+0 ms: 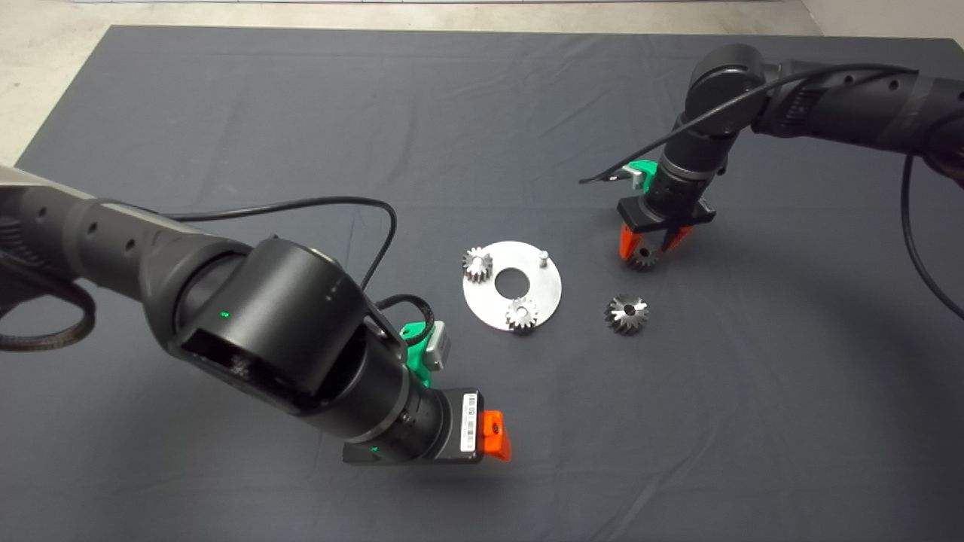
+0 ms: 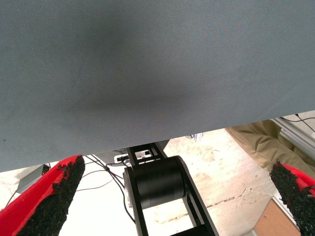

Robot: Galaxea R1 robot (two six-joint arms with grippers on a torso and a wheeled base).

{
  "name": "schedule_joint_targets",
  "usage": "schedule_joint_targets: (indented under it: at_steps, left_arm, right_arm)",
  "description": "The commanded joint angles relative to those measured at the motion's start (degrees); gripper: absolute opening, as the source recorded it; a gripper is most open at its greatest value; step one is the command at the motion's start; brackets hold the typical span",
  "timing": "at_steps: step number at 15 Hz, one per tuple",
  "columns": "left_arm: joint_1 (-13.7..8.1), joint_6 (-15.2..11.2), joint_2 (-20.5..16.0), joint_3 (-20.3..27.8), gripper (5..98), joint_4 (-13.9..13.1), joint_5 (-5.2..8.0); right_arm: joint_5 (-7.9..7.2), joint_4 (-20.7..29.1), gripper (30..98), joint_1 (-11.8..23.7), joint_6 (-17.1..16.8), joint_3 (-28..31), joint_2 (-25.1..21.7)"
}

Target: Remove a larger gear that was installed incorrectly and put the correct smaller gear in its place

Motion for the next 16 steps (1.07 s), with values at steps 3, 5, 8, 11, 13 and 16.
schedule_joint_targets:
  at_steps: [3,5,8,11,13,16]
  left_arm:
    - [-0.9,0.0,-0.1,0.3,97.9,-0.5,0.01]
    - [-0.9,0.0,-0.3,0.6,97.9,-0.5,0.01]
    - [-0.9,0.0,-0.4,0.6,97.9,-0.5,0.01]
    - [-0.9,0.0,-0.3,0.6,97.9,-0.5,0.01]
    - [-0.9,-0.1,-0.3,0.7,97.9,-0.5,0.01]
    - [-0.9,-0.1,-0.4,0.8,97.9,-0.5,0.01]
  right_arm:
    - [-7.12,-1.6,59.1,-0.4,-1.3,-4.6,0.9]
    - [-7.20,-1.7,59.1,-0.5,-1.4,-4.5,0.9]
    - [-7.12,-1.8,59.1,-0.6,-1.4,-4.2,1.0]
    - [-7.12,-1.6,59.1,-0.5,-1.4,-3.9,1.1]
    - [-7.12,-1.6,59.1,-0.4,-1.4,-3.9,1.2]
    - [-7.12,-1.6,59.1,-0.4,-1.4,-4.0,1.2]
